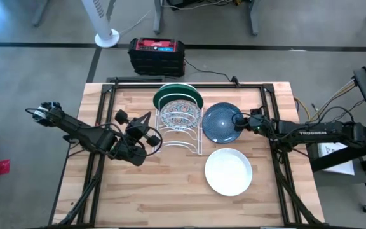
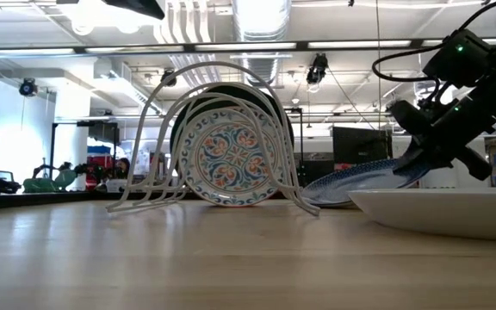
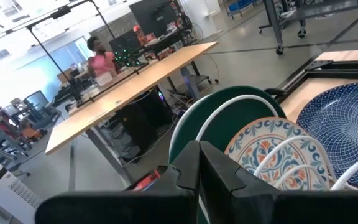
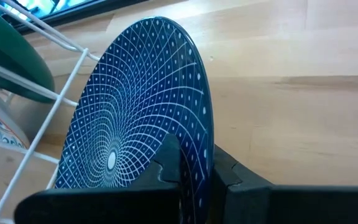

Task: Sort dishes
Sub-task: Remove the blue patterned plate from the dish rack

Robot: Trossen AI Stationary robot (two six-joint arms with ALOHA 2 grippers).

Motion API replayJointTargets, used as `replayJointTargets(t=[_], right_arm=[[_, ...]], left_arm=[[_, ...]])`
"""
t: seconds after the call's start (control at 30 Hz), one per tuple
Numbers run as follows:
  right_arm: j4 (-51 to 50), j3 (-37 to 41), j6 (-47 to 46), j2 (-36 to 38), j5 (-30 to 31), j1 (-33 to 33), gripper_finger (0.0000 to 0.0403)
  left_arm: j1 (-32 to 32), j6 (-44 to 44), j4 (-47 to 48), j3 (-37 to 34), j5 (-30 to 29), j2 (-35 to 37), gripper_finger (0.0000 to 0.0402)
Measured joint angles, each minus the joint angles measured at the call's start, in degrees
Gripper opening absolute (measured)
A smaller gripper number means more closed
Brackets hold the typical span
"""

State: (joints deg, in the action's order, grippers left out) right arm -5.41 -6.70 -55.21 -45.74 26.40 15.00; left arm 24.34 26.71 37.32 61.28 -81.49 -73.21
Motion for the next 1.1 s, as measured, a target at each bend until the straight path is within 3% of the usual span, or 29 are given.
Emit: replayJointTargets(t=[1.1], right_arm=[[-1.16,0.28,-1.75,0.00,-0.33,0.04,0.0039]], left_arm=[[-0.07,0.40,0.02,0.00,0.02,0.00,0.0000]])
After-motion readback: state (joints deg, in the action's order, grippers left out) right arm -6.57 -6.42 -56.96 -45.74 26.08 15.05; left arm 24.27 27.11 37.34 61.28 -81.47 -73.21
